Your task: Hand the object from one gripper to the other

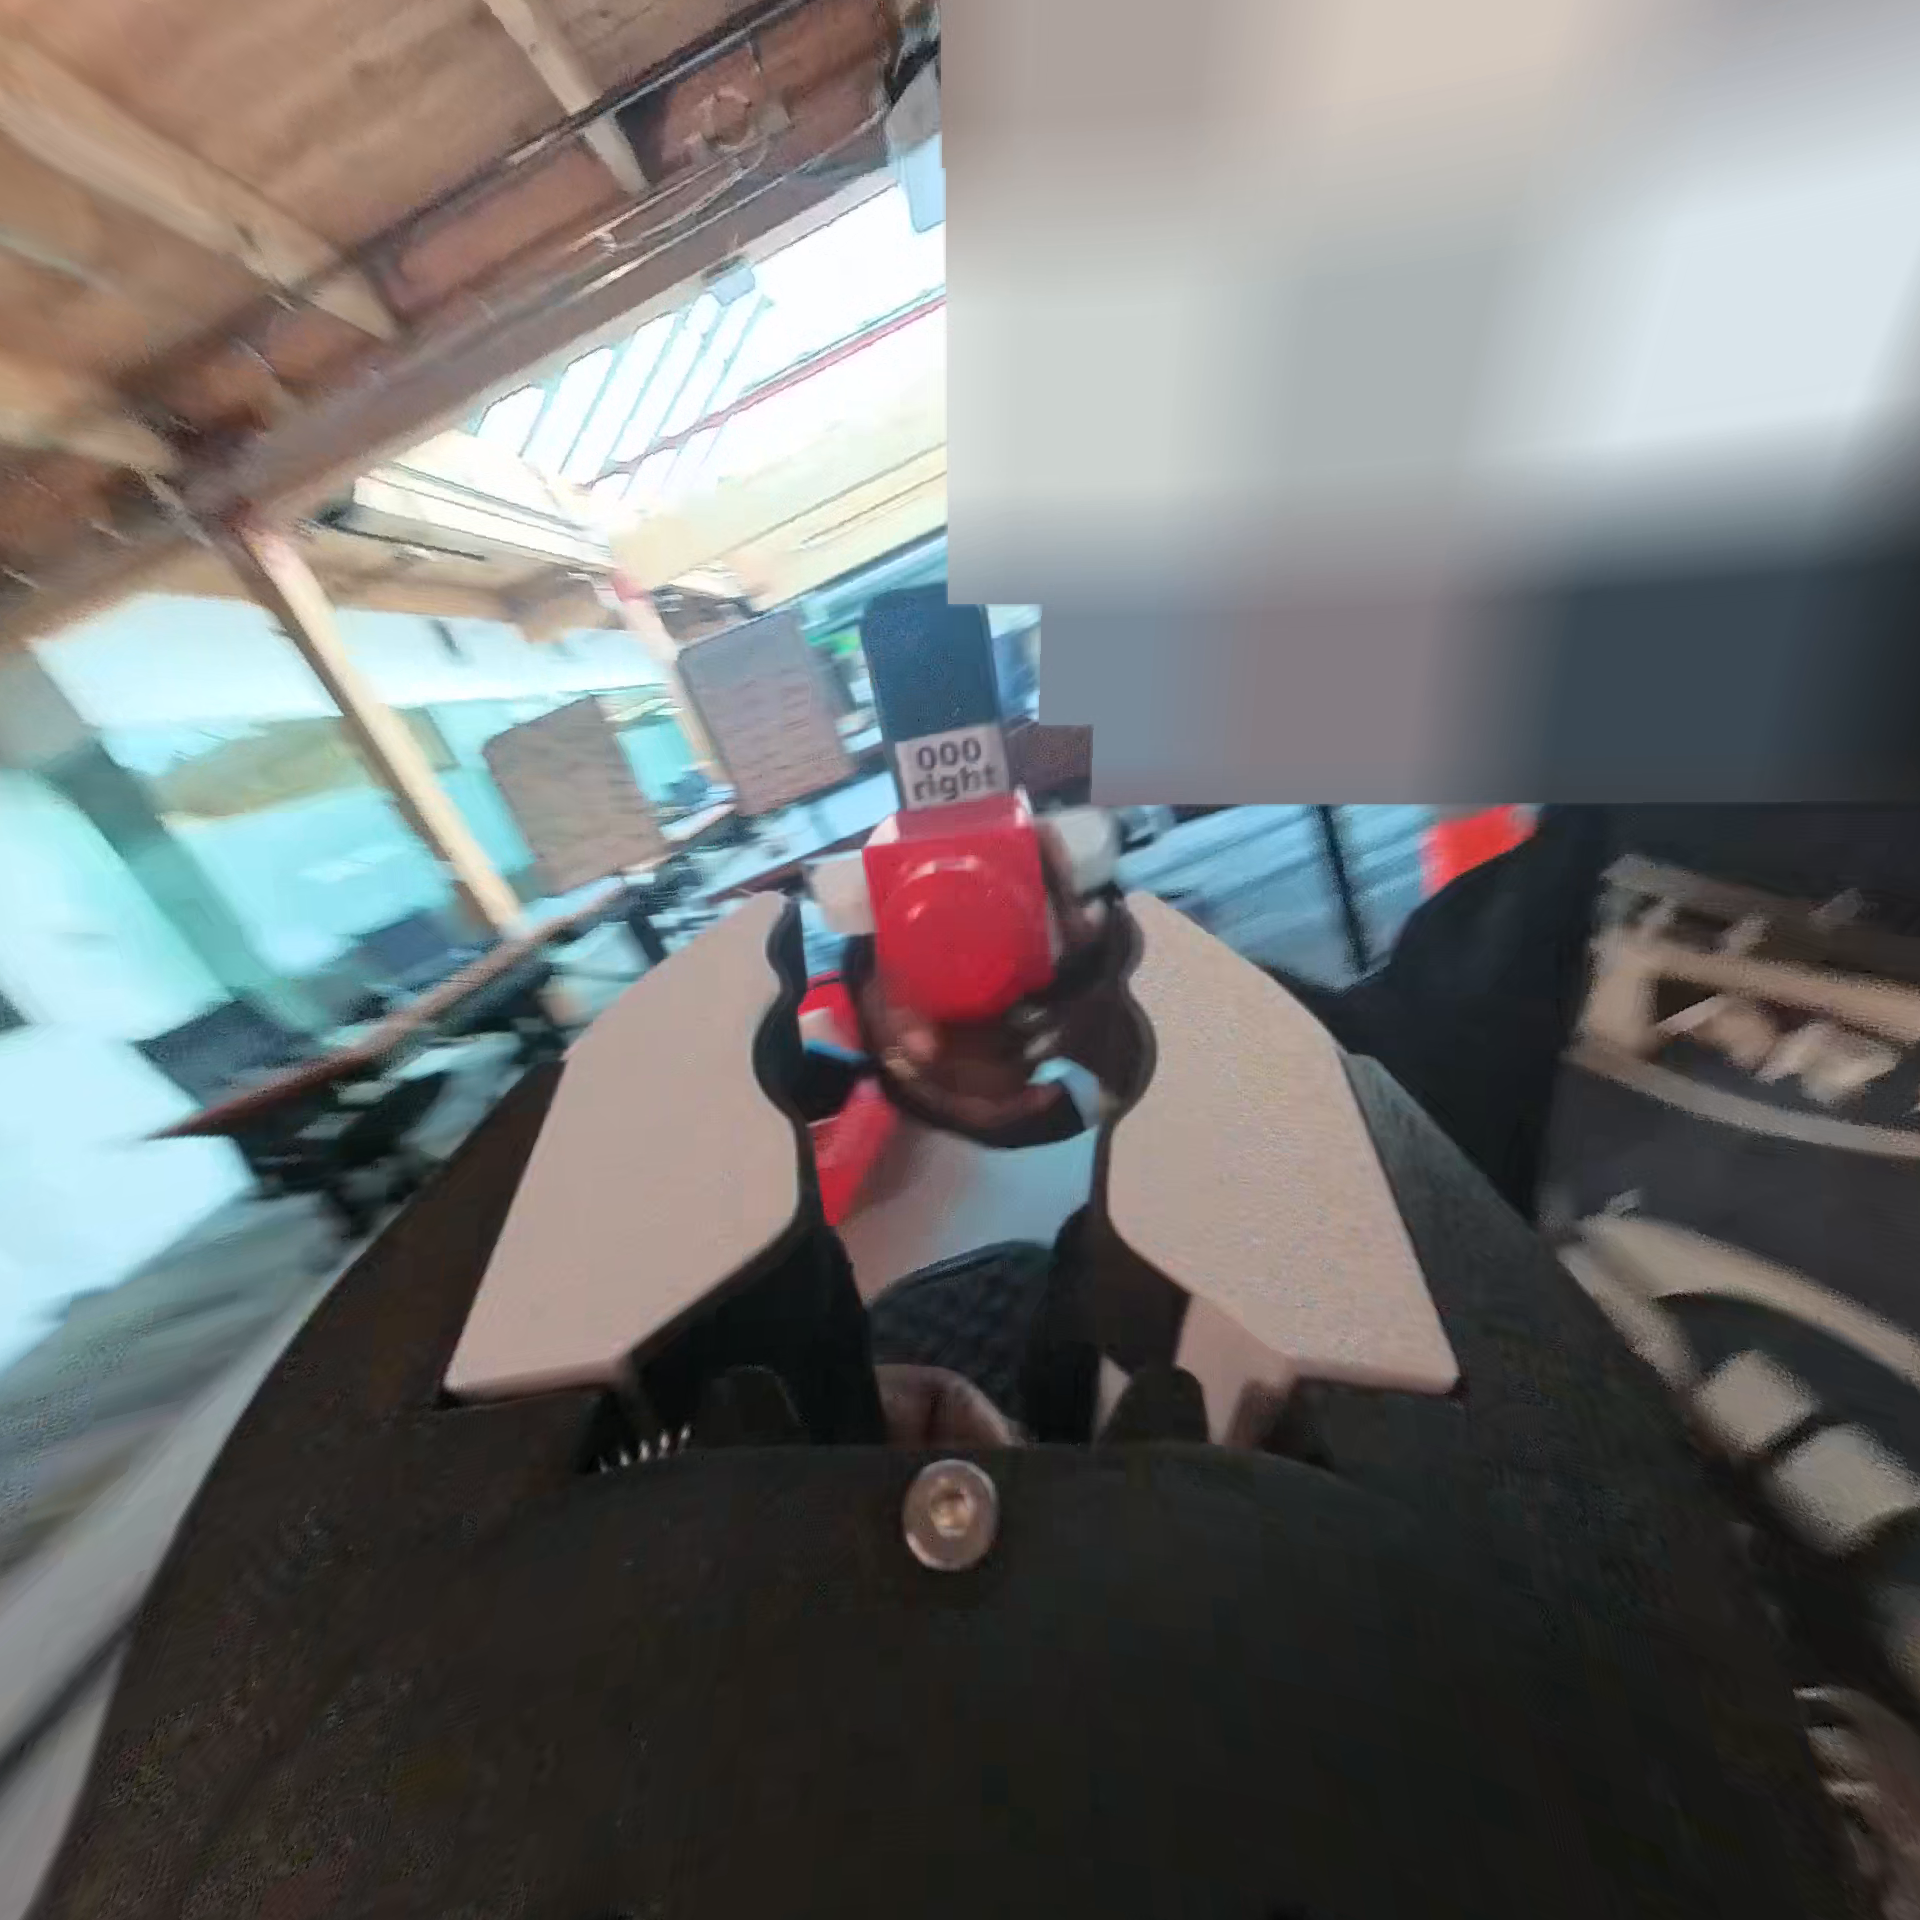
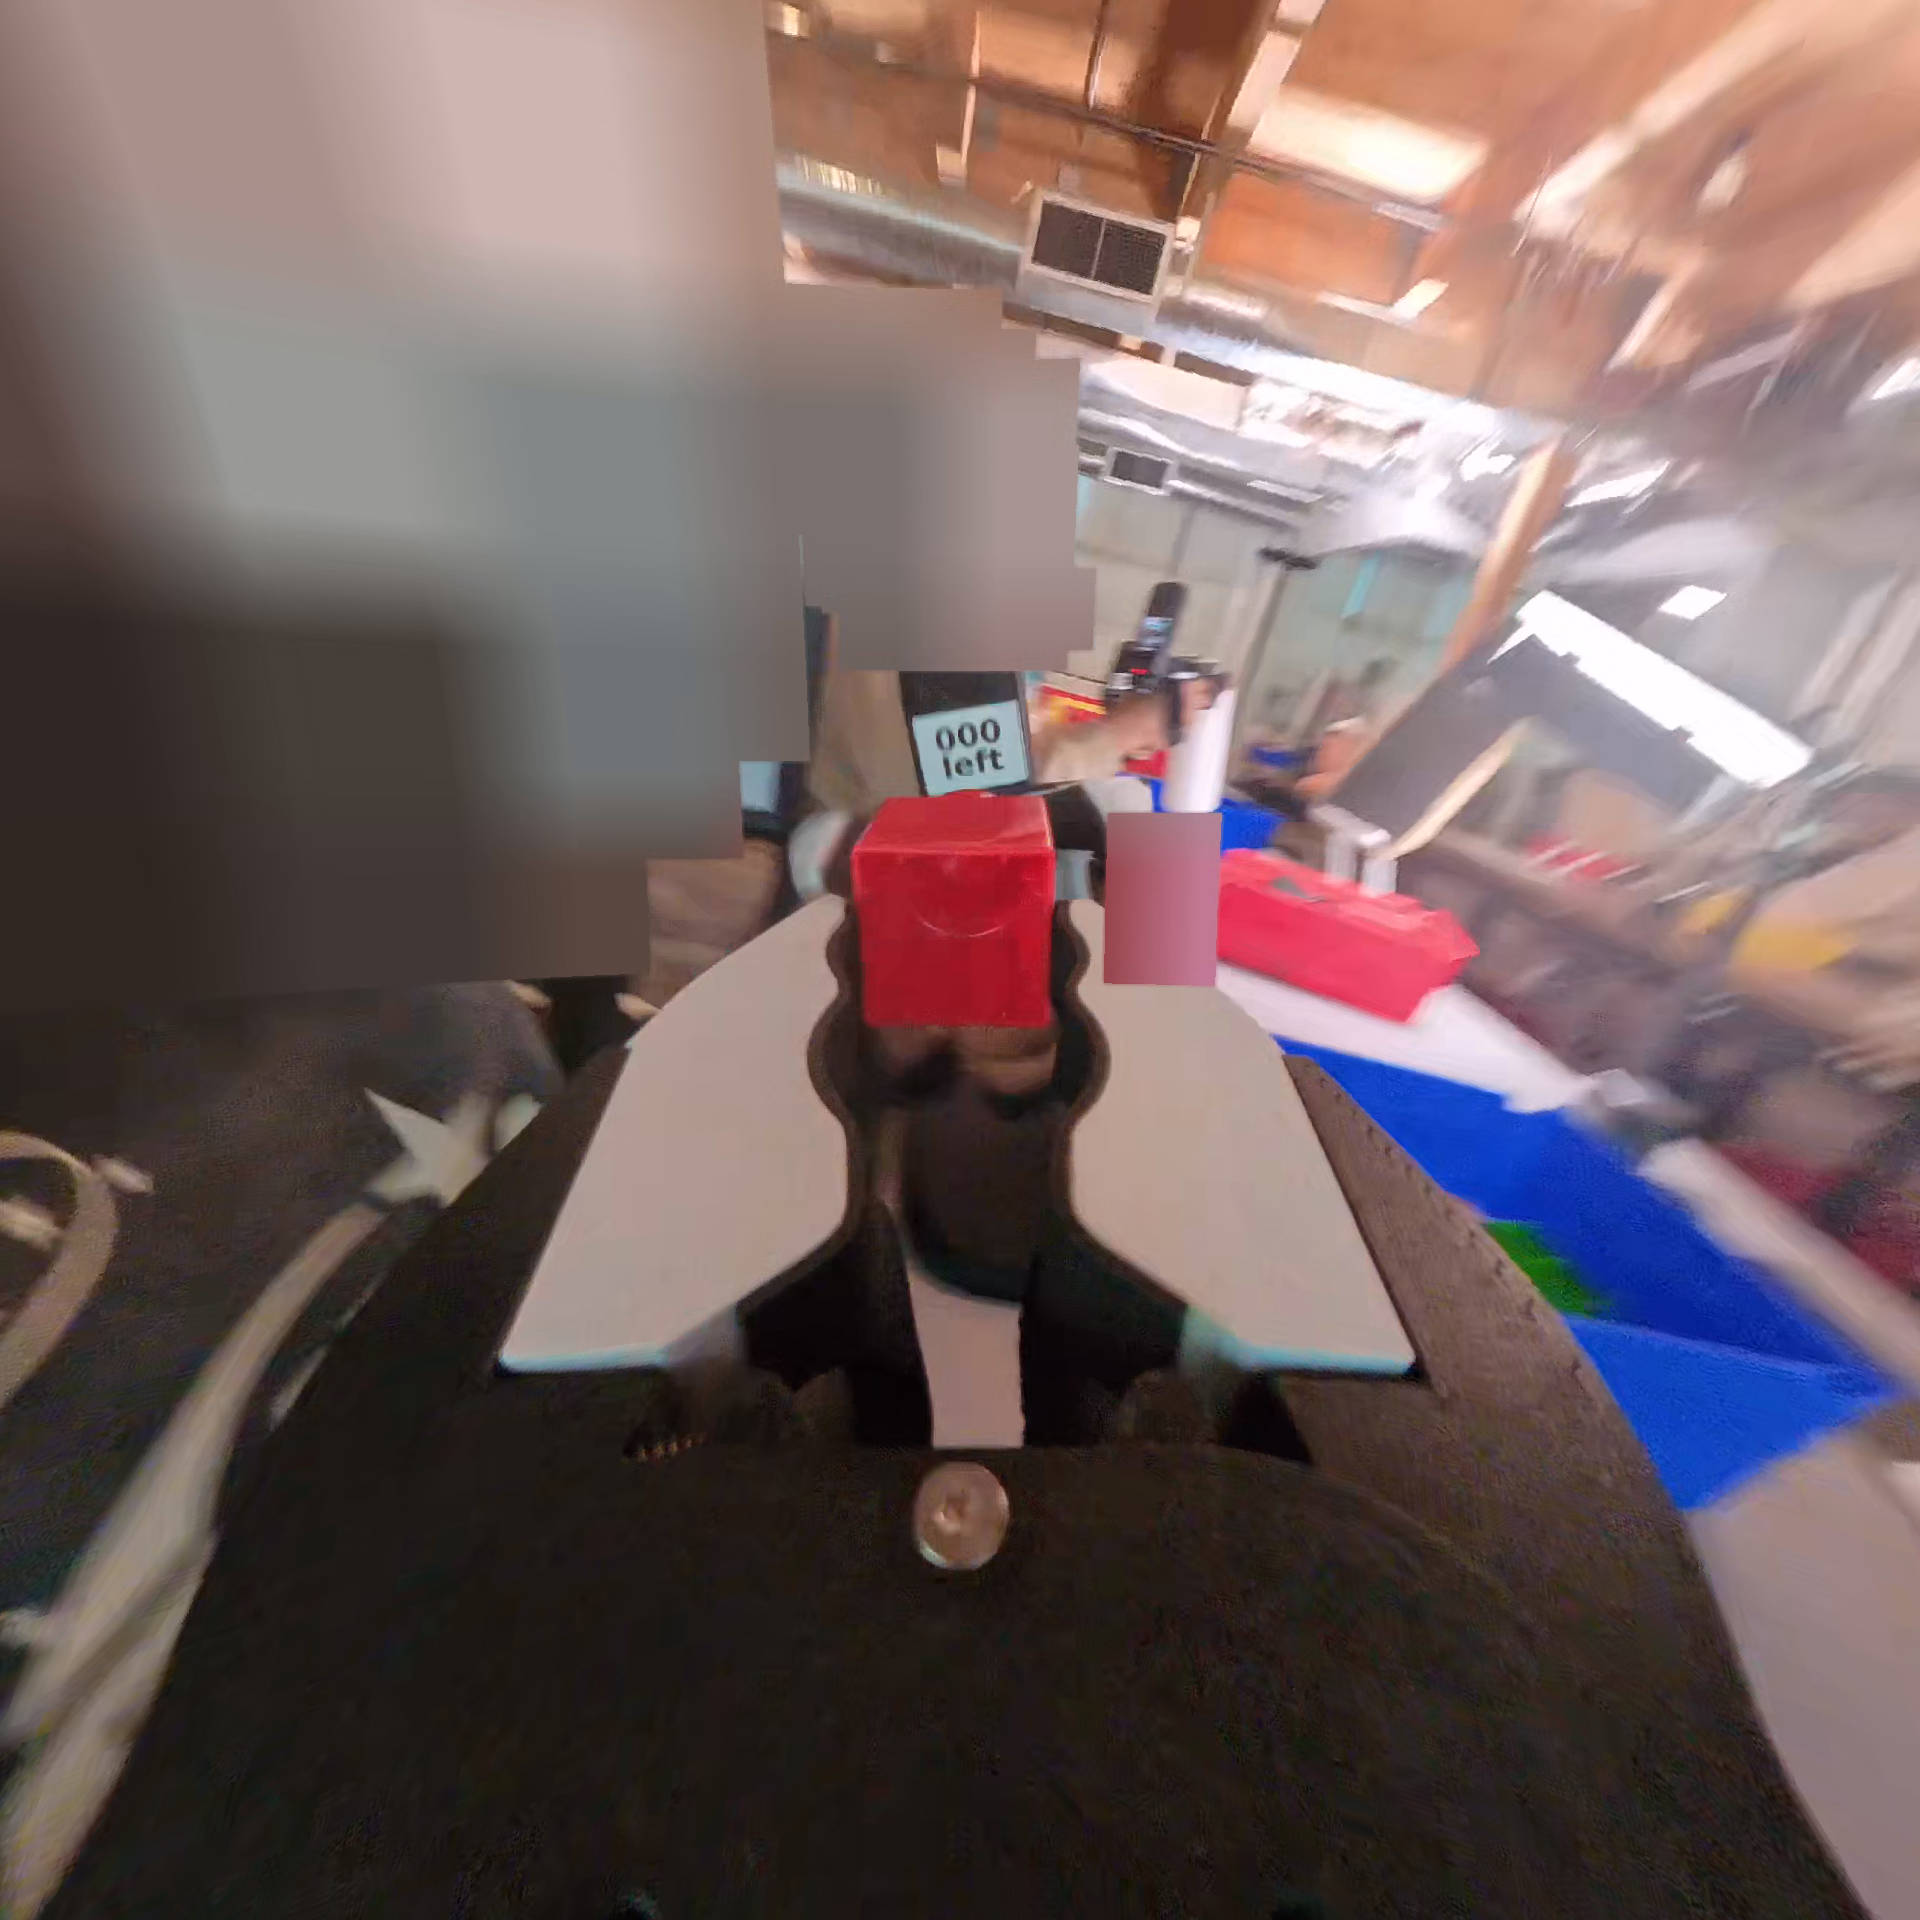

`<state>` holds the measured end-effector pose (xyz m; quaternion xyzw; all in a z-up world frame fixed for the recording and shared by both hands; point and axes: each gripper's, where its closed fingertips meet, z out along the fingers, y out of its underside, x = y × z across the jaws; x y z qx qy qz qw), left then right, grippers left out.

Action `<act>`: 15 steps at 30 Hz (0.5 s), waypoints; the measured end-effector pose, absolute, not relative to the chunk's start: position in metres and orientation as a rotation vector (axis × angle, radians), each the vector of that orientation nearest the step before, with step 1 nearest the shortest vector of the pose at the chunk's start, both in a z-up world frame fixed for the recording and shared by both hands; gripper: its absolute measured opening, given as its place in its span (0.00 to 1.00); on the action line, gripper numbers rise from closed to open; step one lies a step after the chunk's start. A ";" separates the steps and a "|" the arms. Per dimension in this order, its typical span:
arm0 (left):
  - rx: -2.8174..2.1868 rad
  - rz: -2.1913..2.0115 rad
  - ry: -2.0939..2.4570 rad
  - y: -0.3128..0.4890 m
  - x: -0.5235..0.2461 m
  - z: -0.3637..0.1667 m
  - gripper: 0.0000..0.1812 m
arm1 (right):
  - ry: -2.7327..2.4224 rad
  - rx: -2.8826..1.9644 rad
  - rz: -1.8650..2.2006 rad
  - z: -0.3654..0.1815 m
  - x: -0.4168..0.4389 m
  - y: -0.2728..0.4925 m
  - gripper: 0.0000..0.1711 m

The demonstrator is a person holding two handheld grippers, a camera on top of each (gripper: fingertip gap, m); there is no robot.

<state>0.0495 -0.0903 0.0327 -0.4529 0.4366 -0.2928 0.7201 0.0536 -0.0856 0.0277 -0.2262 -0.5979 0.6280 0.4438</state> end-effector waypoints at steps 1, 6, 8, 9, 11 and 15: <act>-1.020 -0.737 0.951 -0.093 0.051 0.034 0.31 | -1.491 -0.506 1.441 0.025 0.054 -0.086 0.21; -1.061 -0.658 1.002 -0.087 0.060 0.021 0.24 | -1.507 -0.436 1.316 0.024 0.055 -0.094 0.20; -1.045 -0.608 1.010 -0.087 0.061 0.021 0.19 | -1.508 -0.448 1.319 0.024 0.054 -0.093 0.20; -1.041 -0.600 1.013 -0.087 0.061 0.022 0.19 | -1.506 -0.446 1.331 0.024 0.055 -0.093 0.20; -1.032 -0.585 1.018 -0.087 0.061 0.022 0.19 | -1.502 -0.460 1.342 0.025 0.054 -0.093 0.21; -0.911 -0.439 1.045 -0.087 0.053 0.025 0.19 | -1.502 -0.676 1.522 0.026 0.049 -0.089 0.26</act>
